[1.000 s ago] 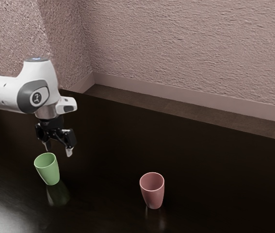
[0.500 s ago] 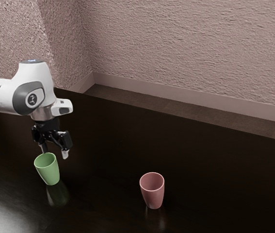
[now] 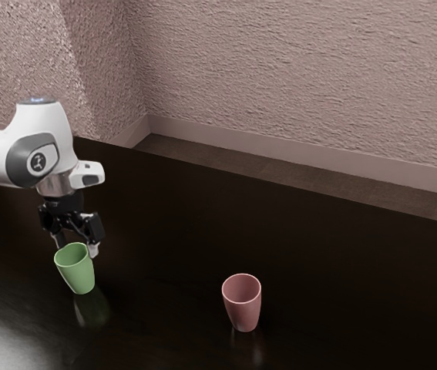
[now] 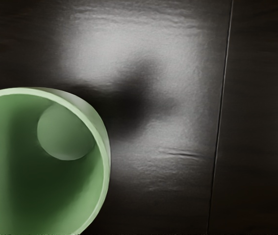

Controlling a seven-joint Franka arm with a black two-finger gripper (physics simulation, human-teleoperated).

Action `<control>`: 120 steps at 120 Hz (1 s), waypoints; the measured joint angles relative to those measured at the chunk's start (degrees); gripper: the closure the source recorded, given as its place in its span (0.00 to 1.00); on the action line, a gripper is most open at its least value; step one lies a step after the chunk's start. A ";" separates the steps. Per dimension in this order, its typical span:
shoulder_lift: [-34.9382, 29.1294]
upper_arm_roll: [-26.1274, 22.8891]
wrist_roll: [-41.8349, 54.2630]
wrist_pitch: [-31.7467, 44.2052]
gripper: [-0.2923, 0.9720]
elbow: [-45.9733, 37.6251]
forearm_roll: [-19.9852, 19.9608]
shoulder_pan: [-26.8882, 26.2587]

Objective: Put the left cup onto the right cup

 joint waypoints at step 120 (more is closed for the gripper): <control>6.02 0.27 -0.54 7.47 0.23 -0.93 0.05 -0.07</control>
